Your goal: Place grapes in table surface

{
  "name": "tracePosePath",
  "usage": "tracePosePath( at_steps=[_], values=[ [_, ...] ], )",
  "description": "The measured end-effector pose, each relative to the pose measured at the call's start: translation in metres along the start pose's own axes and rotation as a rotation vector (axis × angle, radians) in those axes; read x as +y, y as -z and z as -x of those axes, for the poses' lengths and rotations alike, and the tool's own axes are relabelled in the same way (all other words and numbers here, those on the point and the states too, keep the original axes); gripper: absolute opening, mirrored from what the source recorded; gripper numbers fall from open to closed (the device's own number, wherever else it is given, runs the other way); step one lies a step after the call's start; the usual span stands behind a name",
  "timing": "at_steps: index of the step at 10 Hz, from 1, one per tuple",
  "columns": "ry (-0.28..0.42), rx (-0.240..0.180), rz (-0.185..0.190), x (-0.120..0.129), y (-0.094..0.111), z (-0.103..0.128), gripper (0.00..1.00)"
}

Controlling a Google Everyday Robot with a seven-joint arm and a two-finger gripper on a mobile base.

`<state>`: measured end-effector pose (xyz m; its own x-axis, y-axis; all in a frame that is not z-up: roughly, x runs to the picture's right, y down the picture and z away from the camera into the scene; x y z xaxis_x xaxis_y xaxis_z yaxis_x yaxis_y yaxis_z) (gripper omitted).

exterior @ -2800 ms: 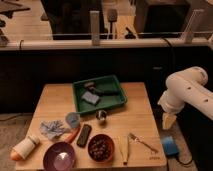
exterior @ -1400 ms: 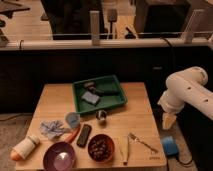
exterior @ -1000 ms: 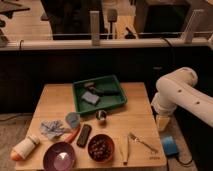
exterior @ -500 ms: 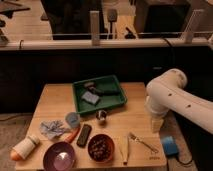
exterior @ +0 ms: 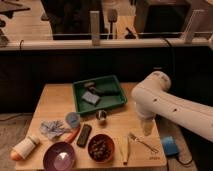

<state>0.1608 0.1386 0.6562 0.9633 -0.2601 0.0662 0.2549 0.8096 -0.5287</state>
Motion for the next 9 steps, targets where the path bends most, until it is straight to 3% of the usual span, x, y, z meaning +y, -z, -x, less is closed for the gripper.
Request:
tracePosePath(
  at_steps=[2, 6, 9],
  values=[
    [0.043, 0.007, -0.008, -0.005, 0.0, 0.026, 0.8],
    [0.104, 0.022, -0.019, -0.004, -0.001, 0.042, 0.8],
    [0.167, 0.033, -0.031, -0.01, 0.002, 0.072, 0.8]
  ],
)
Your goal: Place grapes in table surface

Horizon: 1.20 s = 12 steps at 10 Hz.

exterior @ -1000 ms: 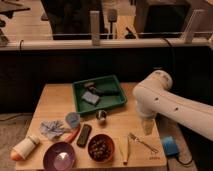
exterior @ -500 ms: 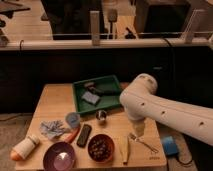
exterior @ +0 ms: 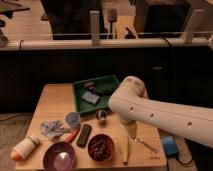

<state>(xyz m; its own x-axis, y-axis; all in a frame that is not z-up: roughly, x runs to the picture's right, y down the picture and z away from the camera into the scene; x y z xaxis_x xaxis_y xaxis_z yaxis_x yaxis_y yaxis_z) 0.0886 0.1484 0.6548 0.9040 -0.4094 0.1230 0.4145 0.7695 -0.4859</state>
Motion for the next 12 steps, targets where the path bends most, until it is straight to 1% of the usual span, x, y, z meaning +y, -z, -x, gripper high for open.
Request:
tracePosePath(
  at_steps=[3, 6, 8, 11, 12],
  values=[
    [0.035, 0.007, -0.011, -0.001, 0.002, 0.008, 0.8],
    [0.051, 0.005, -0.022, -0.007, 0.0, 0.031, 0.8],
    [0.064, 0.007, -0.028, -0.006, 0.001, 0.035, 0.8],
    [0.073, -0.007, -0.042, -0.008, 0.0, 0.051, 0.8],
    [0.076, -0.008, -0.045, -0.009, 0.001, 0.053, 0.8]
  ],
)
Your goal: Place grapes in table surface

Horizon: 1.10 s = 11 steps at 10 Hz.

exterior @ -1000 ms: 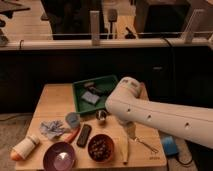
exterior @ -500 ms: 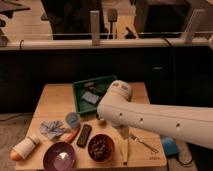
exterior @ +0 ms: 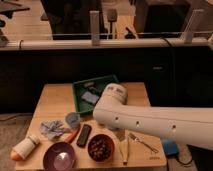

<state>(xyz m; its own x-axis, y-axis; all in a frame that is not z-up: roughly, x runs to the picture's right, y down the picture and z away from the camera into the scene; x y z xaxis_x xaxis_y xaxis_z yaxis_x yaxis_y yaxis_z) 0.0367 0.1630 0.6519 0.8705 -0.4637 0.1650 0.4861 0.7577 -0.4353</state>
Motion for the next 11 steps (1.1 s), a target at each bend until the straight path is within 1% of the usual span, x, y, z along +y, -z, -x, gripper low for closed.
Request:
tracePosePath(
  at_steps=[4, 6, 8, 11],
  values=[
    [0.021, -0.007, -0.02, -0.008, 0.005, 0.017, 0.8],
    [0.024, -0.009, -0.027, -0.008, 0.009, 0.018, 0.8],
    [0.037, -0.015, -0.039, -0.011, 0.014, 0.024, 0.8],
    [0.037, -0.021, -0.055, -0.014, 0.021, 0.032, 0.8]
  ],
)
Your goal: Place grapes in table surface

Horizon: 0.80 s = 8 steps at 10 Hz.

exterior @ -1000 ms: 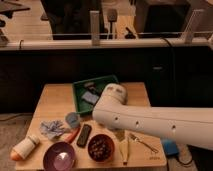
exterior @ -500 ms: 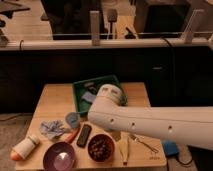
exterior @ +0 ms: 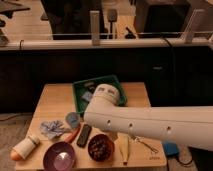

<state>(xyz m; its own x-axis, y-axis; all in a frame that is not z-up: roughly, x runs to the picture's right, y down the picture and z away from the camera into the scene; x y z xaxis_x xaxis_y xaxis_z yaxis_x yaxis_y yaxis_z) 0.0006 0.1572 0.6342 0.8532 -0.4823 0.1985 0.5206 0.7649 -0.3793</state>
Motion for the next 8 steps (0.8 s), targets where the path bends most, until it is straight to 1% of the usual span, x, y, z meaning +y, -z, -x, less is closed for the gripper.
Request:
tracePosePath(
  at_steps=[1, 2, 3, 4, 5, 6, 8],
  values=[
    [-0.002, -0.002, -0.003, 0.0, 0.001, 0.001, 0.8],
    [-0.008, -0.03, 0.005, -0.001, 0.002, 0.003, 0.8],
    [-0.017, -0.082, 0.028, 0.005, -0.005, 0.001, 0.8],
    [-0.019, -0.135, 0.047, 0.008, -0.013, 0.006, 0.8],
    [-0.015, -0.177, 0.066, 0.011, -0.023, 0.012, 0.8],
    [-0.012, -0.211, 0.091, 0.013, -0.033, 0.02, 0.8],
    [-0.009, -0.246, 0.135, 0.017, -0.051, 0.027, 0.8]
  ],
)
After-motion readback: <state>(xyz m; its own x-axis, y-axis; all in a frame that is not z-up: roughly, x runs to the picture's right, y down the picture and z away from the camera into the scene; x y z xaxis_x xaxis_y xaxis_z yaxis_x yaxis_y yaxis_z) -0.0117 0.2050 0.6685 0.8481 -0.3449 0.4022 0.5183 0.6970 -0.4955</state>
